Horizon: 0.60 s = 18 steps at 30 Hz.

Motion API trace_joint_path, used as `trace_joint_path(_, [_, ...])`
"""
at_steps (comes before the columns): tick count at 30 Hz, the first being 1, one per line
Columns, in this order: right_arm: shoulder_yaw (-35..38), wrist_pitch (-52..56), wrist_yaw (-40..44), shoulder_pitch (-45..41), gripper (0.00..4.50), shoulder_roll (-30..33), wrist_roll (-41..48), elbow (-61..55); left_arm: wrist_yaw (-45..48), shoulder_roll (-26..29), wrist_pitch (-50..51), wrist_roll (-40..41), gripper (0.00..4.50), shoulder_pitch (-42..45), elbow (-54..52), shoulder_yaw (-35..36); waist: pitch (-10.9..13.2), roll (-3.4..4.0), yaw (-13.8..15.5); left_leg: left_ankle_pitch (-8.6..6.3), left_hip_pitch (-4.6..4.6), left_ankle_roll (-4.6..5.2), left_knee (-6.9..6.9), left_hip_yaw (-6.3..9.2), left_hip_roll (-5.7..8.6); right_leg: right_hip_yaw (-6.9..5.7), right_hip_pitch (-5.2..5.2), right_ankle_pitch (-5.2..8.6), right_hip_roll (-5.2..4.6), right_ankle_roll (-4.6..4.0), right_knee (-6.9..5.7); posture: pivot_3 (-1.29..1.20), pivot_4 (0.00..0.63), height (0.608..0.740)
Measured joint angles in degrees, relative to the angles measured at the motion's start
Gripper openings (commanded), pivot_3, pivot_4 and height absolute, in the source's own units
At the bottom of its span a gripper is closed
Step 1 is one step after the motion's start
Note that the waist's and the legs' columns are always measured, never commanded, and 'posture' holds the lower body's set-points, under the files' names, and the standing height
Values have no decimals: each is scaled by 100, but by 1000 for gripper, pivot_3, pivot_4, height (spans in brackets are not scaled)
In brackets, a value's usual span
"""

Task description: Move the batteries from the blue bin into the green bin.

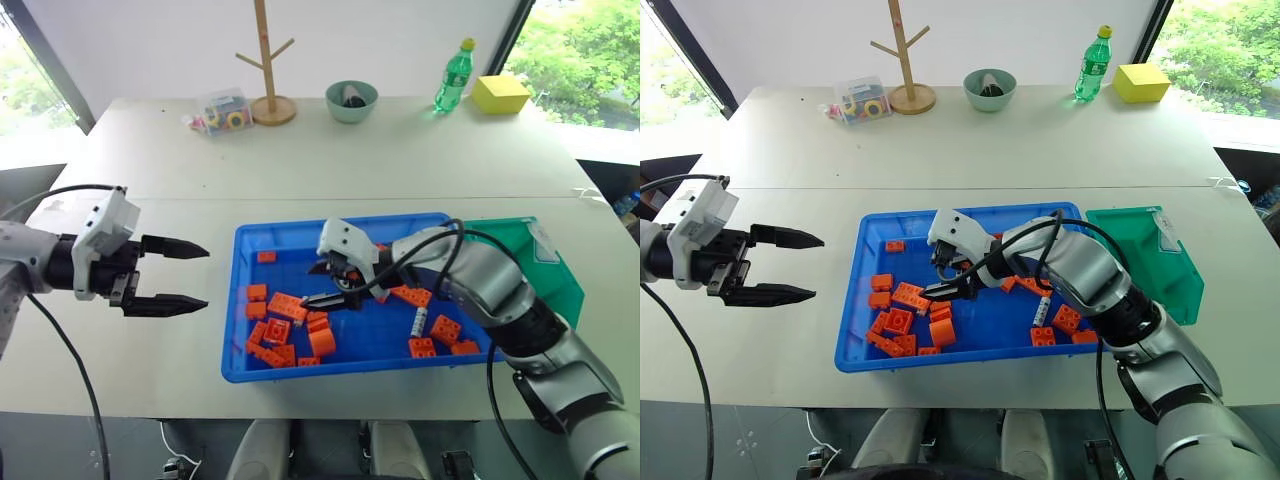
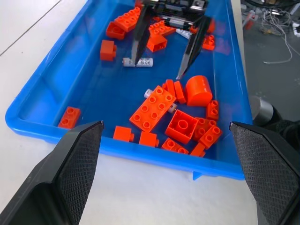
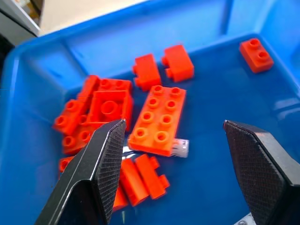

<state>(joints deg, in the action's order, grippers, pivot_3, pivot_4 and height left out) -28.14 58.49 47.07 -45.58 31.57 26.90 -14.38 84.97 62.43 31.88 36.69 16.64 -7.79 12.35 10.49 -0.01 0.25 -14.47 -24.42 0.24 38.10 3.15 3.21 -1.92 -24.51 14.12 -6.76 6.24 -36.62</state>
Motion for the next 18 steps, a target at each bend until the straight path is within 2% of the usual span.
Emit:
trace_joint_path(6, [-481,-76,-11,-21,3390,-412,-459,527,26,-1,-124,-70,4500,11,72,-42,-4,-7,-97,2,0,-2,0,-1,2,0,-19,0,1,6,-47,0,150,703])
trace_joint_path(10, [-612,-183,-70,-16,4455,-686,-752,822,43,0,-106,-76,4500,34,90,-75,-5,-8,-146,4,7,-5,0,-2,0,3,-22,0,8,6,-60,0,150,703])
trace_joint_path(18, [-615,-206,-94,-49,4455,-902,-968,830,1,-4,-114,-107,4500,67,98,-84,-5,-8,-129,6,7,-7,3,0,-2,4,-22,0,13,6,-62,0,150,703])
